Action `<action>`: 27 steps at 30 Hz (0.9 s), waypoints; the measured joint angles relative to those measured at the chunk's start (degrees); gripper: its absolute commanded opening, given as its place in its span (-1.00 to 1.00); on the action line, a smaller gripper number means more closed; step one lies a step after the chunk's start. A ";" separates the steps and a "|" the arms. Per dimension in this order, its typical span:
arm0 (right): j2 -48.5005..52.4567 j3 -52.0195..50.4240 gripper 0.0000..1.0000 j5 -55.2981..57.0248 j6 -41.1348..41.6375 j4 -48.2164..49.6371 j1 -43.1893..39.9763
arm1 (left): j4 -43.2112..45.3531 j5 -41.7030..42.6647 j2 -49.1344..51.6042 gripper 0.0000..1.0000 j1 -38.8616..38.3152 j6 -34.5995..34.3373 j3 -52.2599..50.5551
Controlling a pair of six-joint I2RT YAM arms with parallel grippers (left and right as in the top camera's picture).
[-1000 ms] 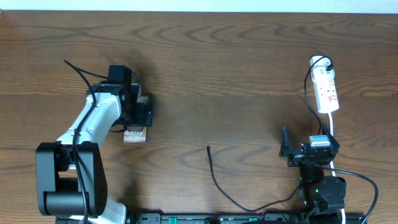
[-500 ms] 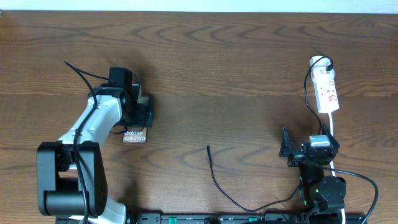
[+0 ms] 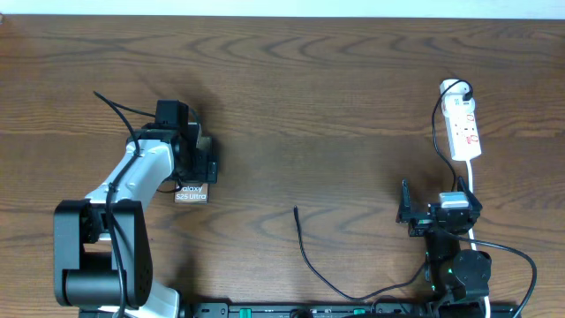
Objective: Plug charger to phone and switch on socket
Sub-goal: 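Lower the left gripper onto the dark Galaxy phone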
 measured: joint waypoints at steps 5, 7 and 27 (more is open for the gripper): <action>0.00 0.00 0.98 0.00 0.00 0.00 0.00 | 1.81 -0.15 0.00 0.88 0.00 1.22 0.00; 0.00 0.00 0.98 0.00 0.00 0.00 0.00 | 1.92 -0.76 0.00 0.88 0.00 1.60 0.00; 0.00 0.00 0.99 0.00 0.00 0.00 0.00 | 1.68 -1.75 2.99 0.89 0.20 1.95 0.02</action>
